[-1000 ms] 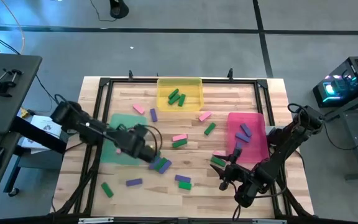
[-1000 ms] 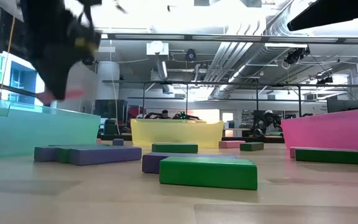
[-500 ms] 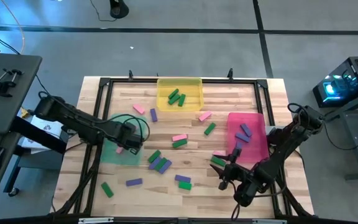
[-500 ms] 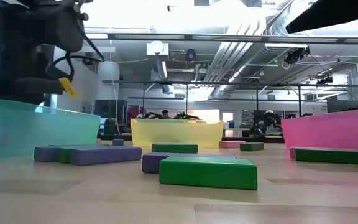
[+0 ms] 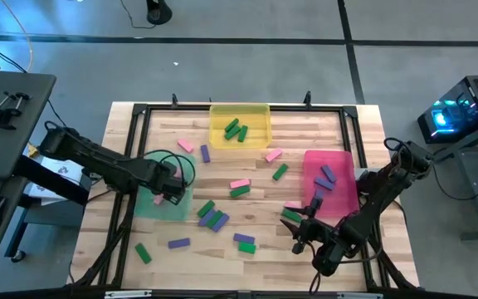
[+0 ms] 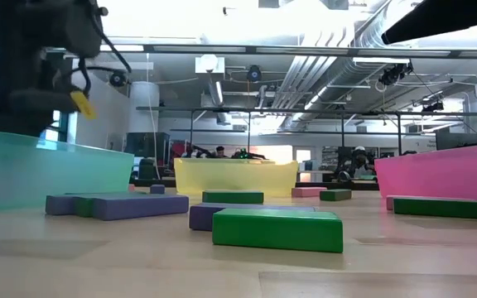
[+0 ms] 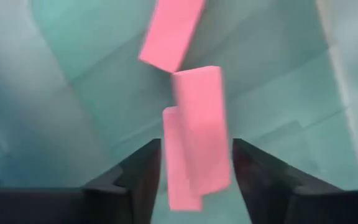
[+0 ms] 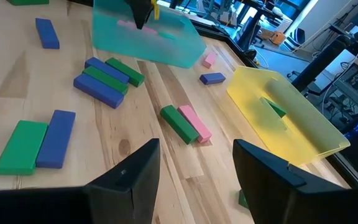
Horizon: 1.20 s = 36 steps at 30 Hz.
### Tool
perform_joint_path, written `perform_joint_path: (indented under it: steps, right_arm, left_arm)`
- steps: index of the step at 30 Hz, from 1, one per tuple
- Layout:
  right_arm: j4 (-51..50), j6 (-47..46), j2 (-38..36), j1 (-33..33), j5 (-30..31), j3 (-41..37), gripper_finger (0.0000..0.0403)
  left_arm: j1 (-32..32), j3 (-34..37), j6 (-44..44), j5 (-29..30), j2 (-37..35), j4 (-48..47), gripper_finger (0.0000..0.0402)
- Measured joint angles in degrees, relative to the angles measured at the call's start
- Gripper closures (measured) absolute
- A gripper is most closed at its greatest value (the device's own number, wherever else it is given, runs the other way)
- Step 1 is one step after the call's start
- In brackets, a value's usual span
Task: Sort blocks
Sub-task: Put the blue block into the pink bin
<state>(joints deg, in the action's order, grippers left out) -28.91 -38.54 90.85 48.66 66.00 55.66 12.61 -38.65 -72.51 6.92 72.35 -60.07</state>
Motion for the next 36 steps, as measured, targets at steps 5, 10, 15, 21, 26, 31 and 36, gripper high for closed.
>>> perform_joint_path:
  steps: [5,10,15,21,26,31,36]
  right_arm:
    - [0.0,0.0,0.0,-0.46,-0.1,0.0,0.0215]
    - [0.02,0.0,0.0,-1.34,-0.23,0.0,0.0215]
    - [0.04,0.0,0.0,-1.82,-1.22,0.0,0.0215]
    - [0.07,0.0,0.0,-1.81,-1.4,0.0,0.0215]
    - [0.07,0.0,0.0,-1.81,-1.6,0.0,0.0215]
    - [0.07,0.0,0.0,-1.81,-1.58,0.0,0.0215]
    - [0.07,-0.07,0.0,-1.81,-1.61,0.0,0.0215]
  left_arm:
    - [-0.01,-4.38,-3.25,0.38,-5.59,-5.58,0.0182]
    - [0.0,-10.83,0.99,9.43,-8.25,-1.55,0.0183]
    - [-4.06,-12.93,11.79,15.97,-7.36,10.26,0.0191]
    - [-16.07,-12.92,21.76,13.96,-2.31,11.49,0.0204]
    - [-28.61,-12.9,25.88,12.14,3.31,10.8,0.0217]
    - [-39.6,-12.88,30.66,9.31,9.09,13.06,0.0224]
    - [-44.68,-12.86,35.54,5.74,13.57,18.91,0.0224]
